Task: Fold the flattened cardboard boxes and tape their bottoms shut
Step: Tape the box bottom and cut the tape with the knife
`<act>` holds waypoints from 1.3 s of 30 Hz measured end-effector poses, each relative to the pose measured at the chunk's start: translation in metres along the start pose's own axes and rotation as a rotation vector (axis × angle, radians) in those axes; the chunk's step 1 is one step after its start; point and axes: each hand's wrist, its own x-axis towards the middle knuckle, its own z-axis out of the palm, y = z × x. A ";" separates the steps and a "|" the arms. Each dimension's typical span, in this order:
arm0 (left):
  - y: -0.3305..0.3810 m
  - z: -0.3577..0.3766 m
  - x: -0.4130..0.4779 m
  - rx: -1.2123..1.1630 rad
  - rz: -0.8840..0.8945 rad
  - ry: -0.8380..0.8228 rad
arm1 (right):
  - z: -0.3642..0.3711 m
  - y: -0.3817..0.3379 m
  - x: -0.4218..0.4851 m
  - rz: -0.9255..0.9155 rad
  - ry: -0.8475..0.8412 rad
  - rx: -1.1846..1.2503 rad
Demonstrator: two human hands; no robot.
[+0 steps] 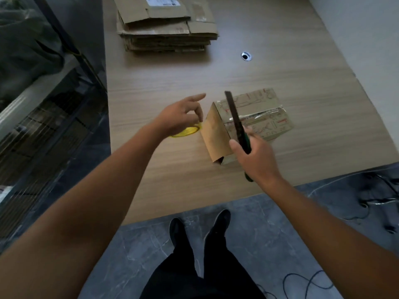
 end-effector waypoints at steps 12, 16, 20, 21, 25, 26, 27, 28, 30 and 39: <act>0.001 0.044 -0.028 -0.313 0.029 -0.127 | 0.022 0.008 0.005 -0.065 0.366 -0.373; 0.017 0.066 -0.076 -0.308 -0.032 0.002 | 0.015 0.023 -0.008 -0.133 0.246 -0.356; 0.031 0.094 -0.118 -0.215 -0.034 0.054 | 0.004 0.035 -0.014 -0.254 0.104 -0.320; 0.033 0.103 -0.126 -0.218 -0.058 0.057 | 0.003 0.037 -0.016 -0.280 0.074 -0.314; 0.049 0.133 -0.155 -0.285 -0.176 0.129 | -0.001 0.044 -0.017 -0.468 -0.035 -0.285; 0.054 0.137 -0.160 -0.270 -0.190 0.146 | -0.004 0.045 -0.017 -0.500 -0.072 -0.251; 0.059 0.139 -0.165 -0.270 -0.203 0.156 | -0.007 0.047 -0.017 -0.512 -0.114 -0.208; 0.065 0.139 -0.170 -0.275 -0.230 0.177 | -0.011 0.046 -0.020 -0.508 -0.154 -0.168; 0.078 0.138 -0.181 -0.327 -0.305 0.230 | -0.019 0.046 -0.027 -0.507 -0.171 -0.095; 0.160 0.127 -0.211 -0.250 -0.197 0.361 | -0.079 0.016 -0.120 -0.330 -0.232 0.672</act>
